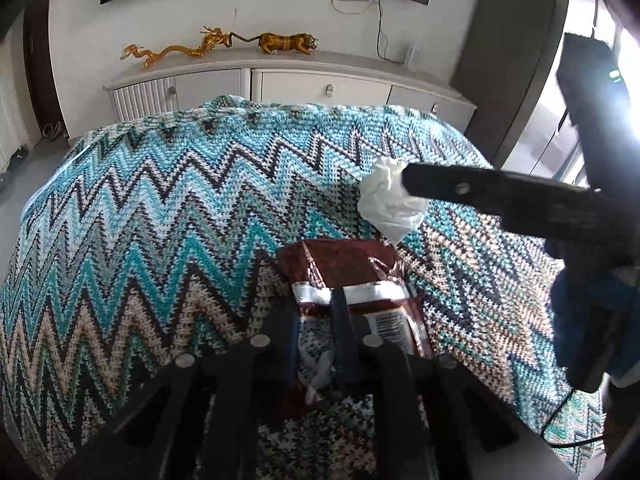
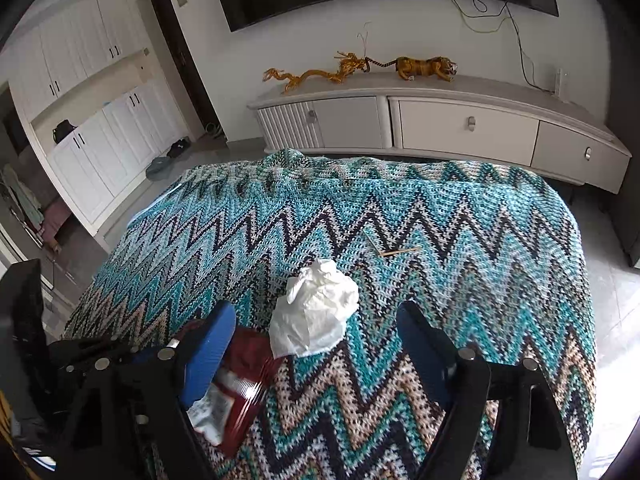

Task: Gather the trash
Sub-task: 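Grasp a brown snack bag with the left gripper while the right grasps a white tissue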

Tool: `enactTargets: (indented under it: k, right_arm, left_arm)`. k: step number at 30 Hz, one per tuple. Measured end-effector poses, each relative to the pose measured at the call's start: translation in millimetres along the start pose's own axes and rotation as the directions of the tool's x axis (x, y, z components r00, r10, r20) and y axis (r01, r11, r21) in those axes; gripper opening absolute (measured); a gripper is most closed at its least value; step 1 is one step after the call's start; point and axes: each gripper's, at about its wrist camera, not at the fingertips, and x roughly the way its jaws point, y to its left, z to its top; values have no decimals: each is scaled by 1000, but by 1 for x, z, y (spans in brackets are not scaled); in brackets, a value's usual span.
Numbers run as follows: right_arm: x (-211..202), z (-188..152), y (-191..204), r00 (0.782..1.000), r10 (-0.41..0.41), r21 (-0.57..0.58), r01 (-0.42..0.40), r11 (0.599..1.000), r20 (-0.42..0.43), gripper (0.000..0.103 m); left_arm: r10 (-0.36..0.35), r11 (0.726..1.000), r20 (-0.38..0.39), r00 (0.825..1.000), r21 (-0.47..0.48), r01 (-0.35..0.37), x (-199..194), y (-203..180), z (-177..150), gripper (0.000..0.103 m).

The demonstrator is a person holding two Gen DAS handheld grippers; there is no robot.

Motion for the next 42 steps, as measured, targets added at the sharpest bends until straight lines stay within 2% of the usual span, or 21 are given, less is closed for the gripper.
enactTargets:
  k: [2, 8, 16, 20, 29, 36, 42]
  right_arm:
    - [7, 1, 2, 1000, 7, -1, -7, 1000, -16, 65]
    - [30, 3, 2, 998, 5, 11, -5, 1000, -58, 42]
    - [43, -2, -10, 996, -36, 15, 37, 999, -77, 22]
    - [37, -8, -10, 997, -45, 13, 46, 999, -59, 13]
    - [-28, -22, 23, 1000, -3, -31, 3, 1000, 21, 11]
    - [-79, -37, 48, 997, 31, -58, -27, 998, 66, 11]
    - [-114, -42, 73, 993, 42, -96, -31, 995, 110, 11]
  left_arm:
    - [-1, 1000, 12, 1000, -6, 1, -5, 3, 2, 10]
    - [34, 999, 64, 997, -17, -33, -27, 15, 5, 10]
    - [89, 995, 100, 991, -47, -84, -42, 23, 10, 10]
    - [127, 991, 127, 984, -56, -121, -55, 25, 9, 10]
    - [186, 982, 182, 966, -62, -177, -85, 25, 3, 10]
    - [189, 982, 222, 956, -54, -182, -107, 18, -6, 10]
    - [196, 980, 276, 941, -35, -194, -134, 8, -12, 10]
